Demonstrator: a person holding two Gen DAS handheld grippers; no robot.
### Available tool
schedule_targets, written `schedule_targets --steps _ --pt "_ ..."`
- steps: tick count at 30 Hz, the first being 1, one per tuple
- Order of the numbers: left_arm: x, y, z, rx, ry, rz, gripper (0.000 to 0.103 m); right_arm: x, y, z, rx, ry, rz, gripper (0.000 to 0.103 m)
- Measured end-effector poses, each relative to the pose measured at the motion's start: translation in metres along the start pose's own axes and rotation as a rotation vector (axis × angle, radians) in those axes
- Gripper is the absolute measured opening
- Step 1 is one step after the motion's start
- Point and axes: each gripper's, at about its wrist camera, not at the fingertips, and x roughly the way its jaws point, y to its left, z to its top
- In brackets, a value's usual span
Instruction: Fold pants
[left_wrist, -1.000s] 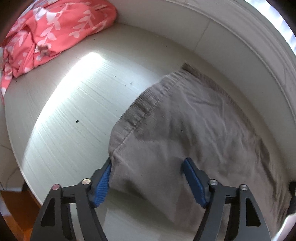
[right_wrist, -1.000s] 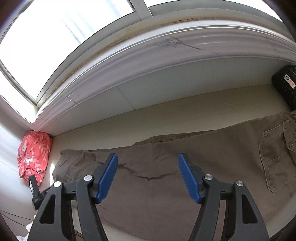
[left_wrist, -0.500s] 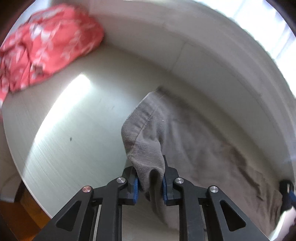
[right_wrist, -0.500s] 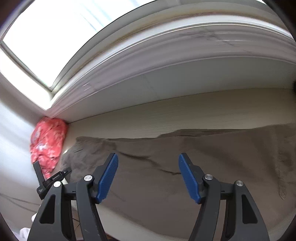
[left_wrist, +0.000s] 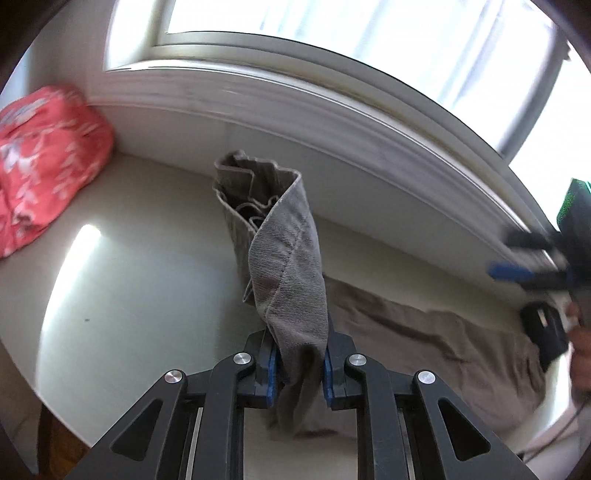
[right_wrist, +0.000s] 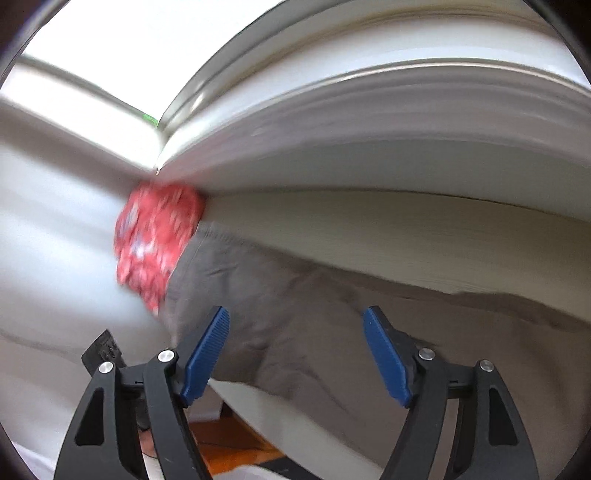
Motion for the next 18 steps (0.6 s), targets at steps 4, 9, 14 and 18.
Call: schedule_targets --steps 4,9,14,18 --pt "-0.002 -0.015 -0.007 0.060 0.009 -0.036 0.017 0.045 0.041 0.015 -0.089 0.119 0.011 0.073" --pt "-0.006 -0.019 -0.015 0.090 0.026 -0.061 0.017 0.101 0.102 0.028 -0.238 0.235 -0.073 0.073" --pt "-0.010 -0.014 -0.019 0.099 0.041 -0.078 0.017 0.142 0.142 0.029 -0.307 0.289 -0.136 0.073" --pt "-0.009 -0.013 -0.017 0.120 0.051 -0.096 0.017 0.154 0.145 0.024 -0.309 0.307 -0.164 0.073"
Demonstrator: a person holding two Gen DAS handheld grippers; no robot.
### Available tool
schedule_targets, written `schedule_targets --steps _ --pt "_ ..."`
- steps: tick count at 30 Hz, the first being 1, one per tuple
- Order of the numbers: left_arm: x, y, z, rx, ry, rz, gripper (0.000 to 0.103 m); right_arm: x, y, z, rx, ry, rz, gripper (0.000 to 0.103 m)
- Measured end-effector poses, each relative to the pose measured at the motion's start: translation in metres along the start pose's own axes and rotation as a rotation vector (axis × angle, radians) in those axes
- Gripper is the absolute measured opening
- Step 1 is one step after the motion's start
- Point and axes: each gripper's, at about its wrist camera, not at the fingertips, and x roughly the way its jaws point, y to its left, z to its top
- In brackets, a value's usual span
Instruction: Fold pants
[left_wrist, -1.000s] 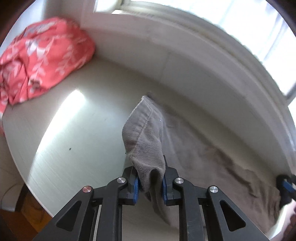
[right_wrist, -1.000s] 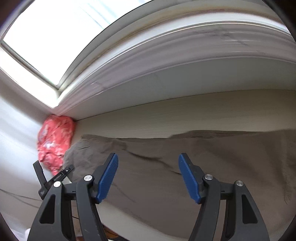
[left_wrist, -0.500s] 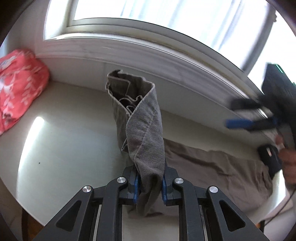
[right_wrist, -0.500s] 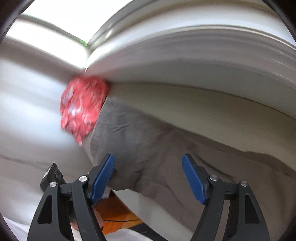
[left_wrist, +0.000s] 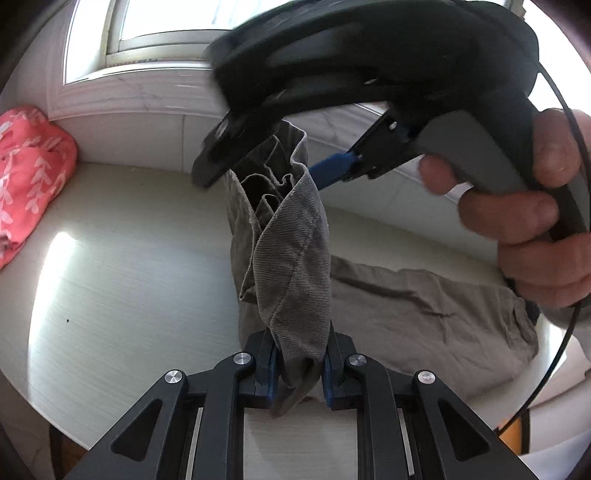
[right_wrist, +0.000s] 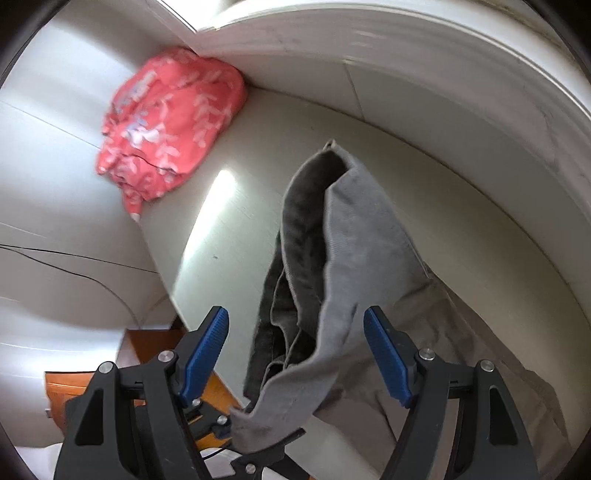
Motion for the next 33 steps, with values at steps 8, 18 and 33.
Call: schedule_targets --steps 8,18,33 --pt "-0.004 -0.005 0.000 0.028 0.021 -0.067 0.017 0.003 -0.014 -0.009 0.058 -0.003 -0.032 0.019" --pt "-0.014 0.007 0.008 -0.052 0.041 -0.190 0.102 -0.040 -0.086 -0.077 0.276 -0.110 0.015 0.012" --pt "0.030 -0.034 0.034 0.112 0.095 -0.102 0.102 -0.083 -0.167 -0.178 0.551 -0.235 0.055 0.012"
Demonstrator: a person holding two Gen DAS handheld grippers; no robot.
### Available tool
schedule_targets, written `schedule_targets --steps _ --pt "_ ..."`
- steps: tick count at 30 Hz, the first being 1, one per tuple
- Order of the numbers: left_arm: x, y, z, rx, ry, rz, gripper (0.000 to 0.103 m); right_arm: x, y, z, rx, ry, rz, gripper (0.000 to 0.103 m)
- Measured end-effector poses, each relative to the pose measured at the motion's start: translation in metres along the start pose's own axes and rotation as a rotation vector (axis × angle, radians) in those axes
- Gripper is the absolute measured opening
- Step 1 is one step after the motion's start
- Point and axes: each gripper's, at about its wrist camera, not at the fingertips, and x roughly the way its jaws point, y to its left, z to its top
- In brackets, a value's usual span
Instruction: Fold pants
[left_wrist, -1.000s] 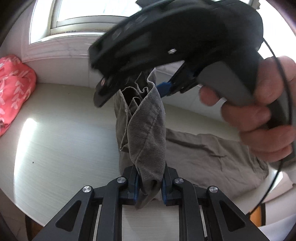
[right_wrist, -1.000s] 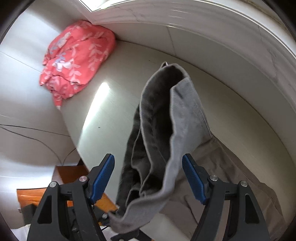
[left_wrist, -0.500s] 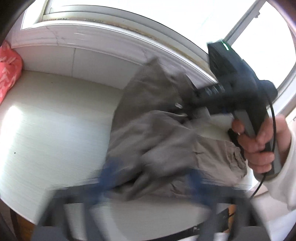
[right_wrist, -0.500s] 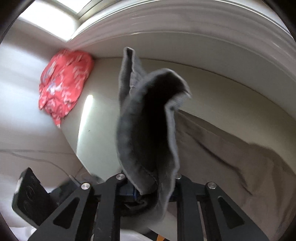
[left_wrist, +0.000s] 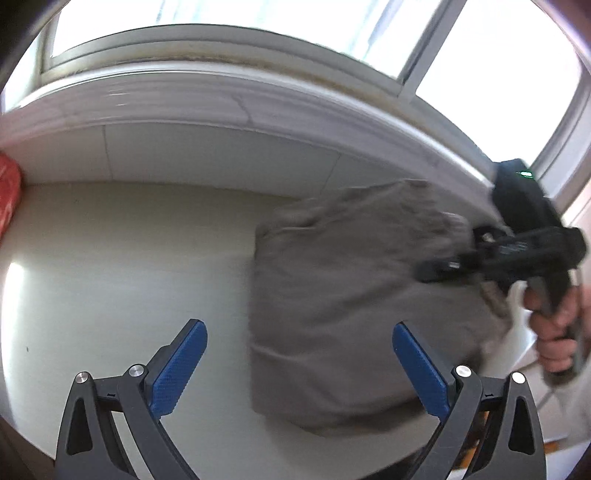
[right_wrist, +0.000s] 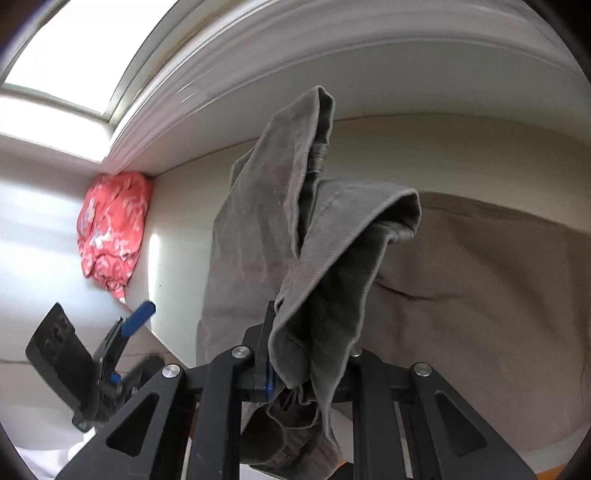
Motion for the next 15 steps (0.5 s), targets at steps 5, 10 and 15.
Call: schedule_targets --steps 5,10,15 --pt "0.044 -0.023 0.007 0.101 0.068 0.085 0.102 -0.004 -0.040 0.001 0.080 -0.005 -0.058 0.013" --pt "0.080 -0.032 0.005 0.189 0.135 0.164 0.102 0.009 -0.073 0.005 0.150 0.033 -0.100 0.013" --pt "0.100 -0.019 -0.002 0.197 0.186 0.229 0.102 0.033 -0.072 0.008 0.162 0.070 -0.112 0.012"
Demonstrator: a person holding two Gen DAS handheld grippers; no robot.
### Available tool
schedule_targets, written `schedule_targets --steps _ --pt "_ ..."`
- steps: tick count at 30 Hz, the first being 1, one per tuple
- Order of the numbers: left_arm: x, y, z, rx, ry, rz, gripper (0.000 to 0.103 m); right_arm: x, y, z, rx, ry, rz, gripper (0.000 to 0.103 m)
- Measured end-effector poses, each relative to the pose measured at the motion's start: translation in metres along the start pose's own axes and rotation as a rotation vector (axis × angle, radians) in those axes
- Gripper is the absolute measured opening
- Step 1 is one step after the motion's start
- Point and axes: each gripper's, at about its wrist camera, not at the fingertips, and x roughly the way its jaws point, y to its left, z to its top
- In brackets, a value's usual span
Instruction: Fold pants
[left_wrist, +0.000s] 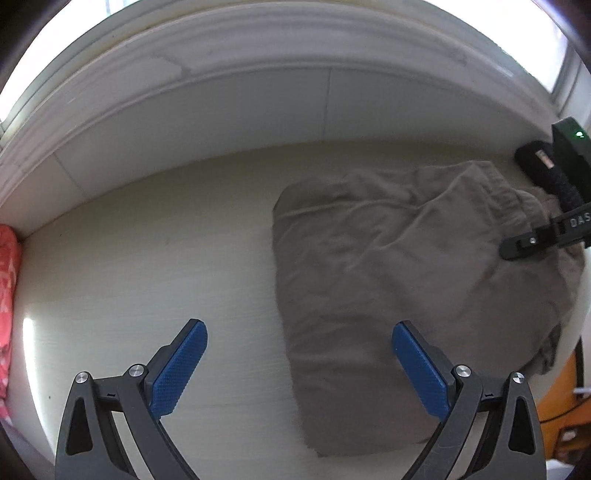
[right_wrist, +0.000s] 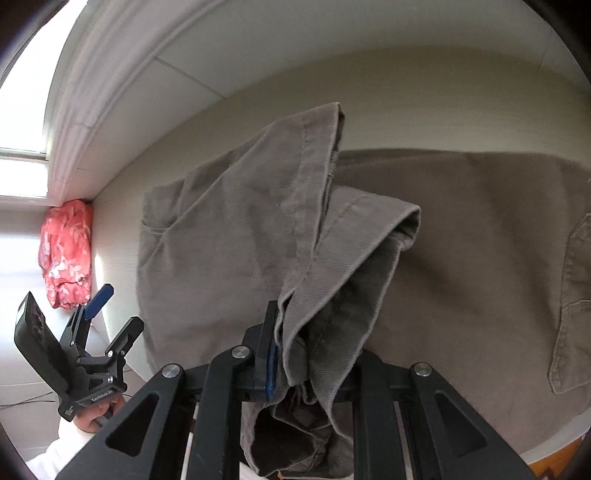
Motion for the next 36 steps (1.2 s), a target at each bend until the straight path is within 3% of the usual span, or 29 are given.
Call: schedule_targets --steps 7,11,15,18,22,23,26,29,31,34,36 --pt "0.023 0.021 -0.006 -0.081 0.073 0.039 0.103 0.009 -0.012 0.008 0.008 0.030 0.016 0.012" --pt "0.030 0.033 -0.002 -0.096 0.084 0.057 0.098 0.000 0.007 0.009 -0.055 -0.010 0.054 0.012" --pt "0.020 0.038 -0.003 -0.107 0.062 0.040 0.097 0.006 0.026 0.009 -0.133 -0.017 -0.026 0.012" --pt "0.027 0.028 0.000 -0.049 0.069 0.068 0.097 0.018 0.020 0.009 -0.108 0.012 -0.046 0.022" --pt "0.035 0.035 0.000 -0.026 0.095 0.085 0.098 -0.003 0.010 -0.003 -0.080 0.002 -0.017 0.051" --pt "0.037 0.039 0.000 -0.030 0.099 0.082 0.099 -0.012 0.009 -0.008 -0.090 -0.022 -0.020 0.053" --pt "0.043 0.044 0.002 -0.036 0.100 0.074 0.099 -0.056 0.015 -0.034 -0.105 -0.165 -0.037 0.054" --pt "0.040 0.041 0.007 -0.024 0.085 0.072 0.098 -0.071 0.034 -0.057 -0.147 -0.259 0.002 0.054" --pt "0.033 0.030 0.001 -0.013 0.073 0.065 0.098 -0.057 0.049 -0.065 -0.197 -0.256 -0.016 0.053" --pt "0.024 0.021 -0.001 0.000 0.058 0.037 0.098 -0.008 0.056 -0.072 -0.256 -0.151 -0.116 0.046" --pt "0.026 0.019 -0.005 0.010 0.072 0.031 0.098 0.014 0.054 -0.079 -0.239 -0.117 -0.135 0.043"
